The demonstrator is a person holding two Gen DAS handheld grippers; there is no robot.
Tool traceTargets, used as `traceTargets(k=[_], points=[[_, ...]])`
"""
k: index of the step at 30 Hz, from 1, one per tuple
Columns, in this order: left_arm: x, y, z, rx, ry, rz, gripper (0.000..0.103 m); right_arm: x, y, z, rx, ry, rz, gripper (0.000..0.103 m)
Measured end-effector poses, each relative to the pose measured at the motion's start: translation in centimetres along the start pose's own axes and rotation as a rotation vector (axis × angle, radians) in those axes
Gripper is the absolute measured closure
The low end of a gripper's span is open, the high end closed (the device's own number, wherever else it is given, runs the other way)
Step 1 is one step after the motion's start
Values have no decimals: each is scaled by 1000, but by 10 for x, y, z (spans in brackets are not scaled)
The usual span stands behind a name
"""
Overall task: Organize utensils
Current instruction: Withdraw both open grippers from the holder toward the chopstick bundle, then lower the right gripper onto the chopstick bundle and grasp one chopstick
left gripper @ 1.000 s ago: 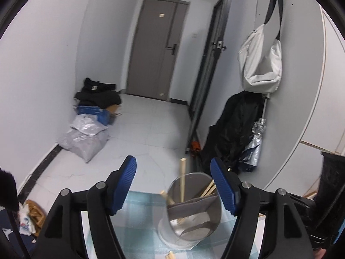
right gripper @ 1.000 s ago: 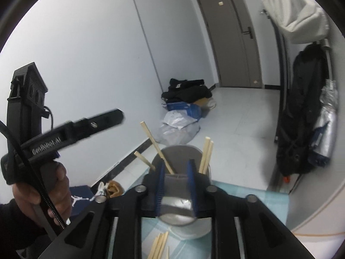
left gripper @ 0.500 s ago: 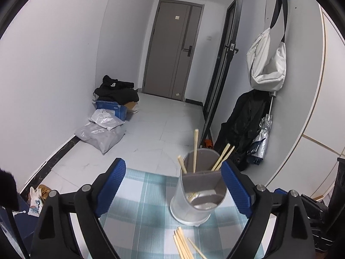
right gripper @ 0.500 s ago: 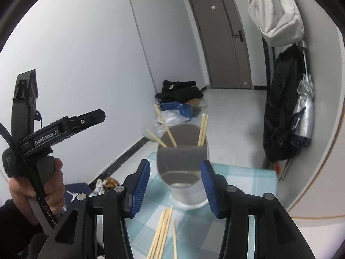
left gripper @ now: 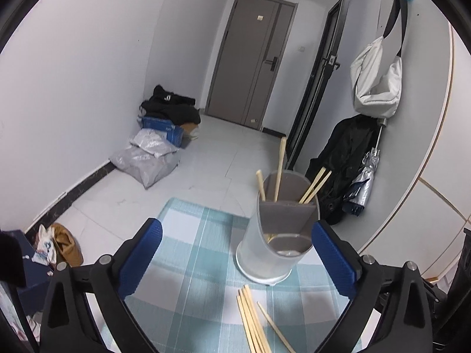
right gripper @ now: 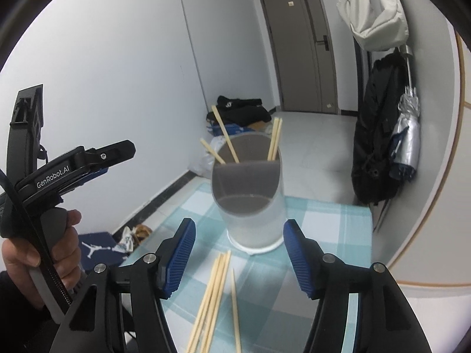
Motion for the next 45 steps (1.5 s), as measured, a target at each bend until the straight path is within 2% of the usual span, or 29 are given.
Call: traceTargets(k=[5,8,11,15,20,25,28,35,40,45], points=[[13,-14,13,13,-25,-26,3,16,-2,19,-22,-73,12,38],[22,-22,18,10,-72,-48,3,29,-1,28,-36,-129,25,37],[20,-28,15,-8,-52,-50,3,45,2,35,-43,-202,27,37],[20,-32,12,-6,-46,-57,3,71,0,41,-101,-312,9,37],[31,-45,11,-46,-85,-69,3,106,-17,50,-222,-423,-40,37],[40,-59,14,-65,-116,-121,3,134,-26,67,-264,-482,-60,40],[44,-65,17,-79,-143,-128,3,145,-30,71,-307,-507,-39,49],[46,-75,19,-104,-180,-154,3,157,-36,81,-328,-562,-51,70],[47,-84,19,-129,-195,-172,3,160,-41,79,-317,-557,-67,79],[51,-86,25,-131,-215,-180,3,162,-50,77,-316,-553,-94,98]])
Point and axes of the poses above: each gripper's, at about its wrist camera, not at the fingertips, and x roughly the way its jaws point, y to its right, z to its underside, the point moved 5 cm from there along x, roughly the way its jaws point, and after that the axes turned 9 degrees about -x, right-handed, at the moved point
